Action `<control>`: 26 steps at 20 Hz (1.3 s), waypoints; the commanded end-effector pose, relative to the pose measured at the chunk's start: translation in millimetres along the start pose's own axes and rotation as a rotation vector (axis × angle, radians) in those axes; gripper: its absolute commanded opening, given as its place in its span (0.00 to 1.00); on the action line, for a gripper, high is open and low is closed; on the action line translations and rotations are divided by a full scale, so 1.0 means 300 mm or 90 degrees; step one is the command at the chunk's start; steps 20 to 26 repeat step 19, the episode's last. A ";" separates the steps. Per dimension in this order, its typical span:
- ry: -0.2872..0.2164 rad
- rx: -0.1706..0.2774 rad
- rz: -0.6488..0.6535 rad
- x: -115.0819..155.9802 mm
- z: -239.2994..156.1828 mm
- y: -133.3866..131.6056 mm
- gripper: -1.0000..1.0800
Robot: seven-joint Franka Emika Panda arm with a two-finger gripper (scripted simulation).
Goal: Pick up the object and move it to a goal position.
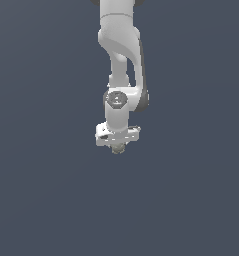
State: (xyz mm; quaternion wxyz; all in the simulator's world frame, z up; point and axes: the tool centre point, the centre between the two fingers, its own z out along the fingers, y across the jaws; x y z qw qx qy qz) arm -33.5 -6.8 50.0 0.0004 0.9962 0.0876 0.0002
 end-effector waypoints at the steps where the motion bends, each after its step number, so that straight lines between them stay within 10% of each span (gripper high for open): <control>1: 0.000 0.000 -0.001 0.030 -0.012 -0.095 0.00; 12: 0.000 0.000 -0.001 0.125 -0.042 -0.361 0.00; 26: 0.000 0.000 -0.001 0.137 -0.045 -0.380 0.00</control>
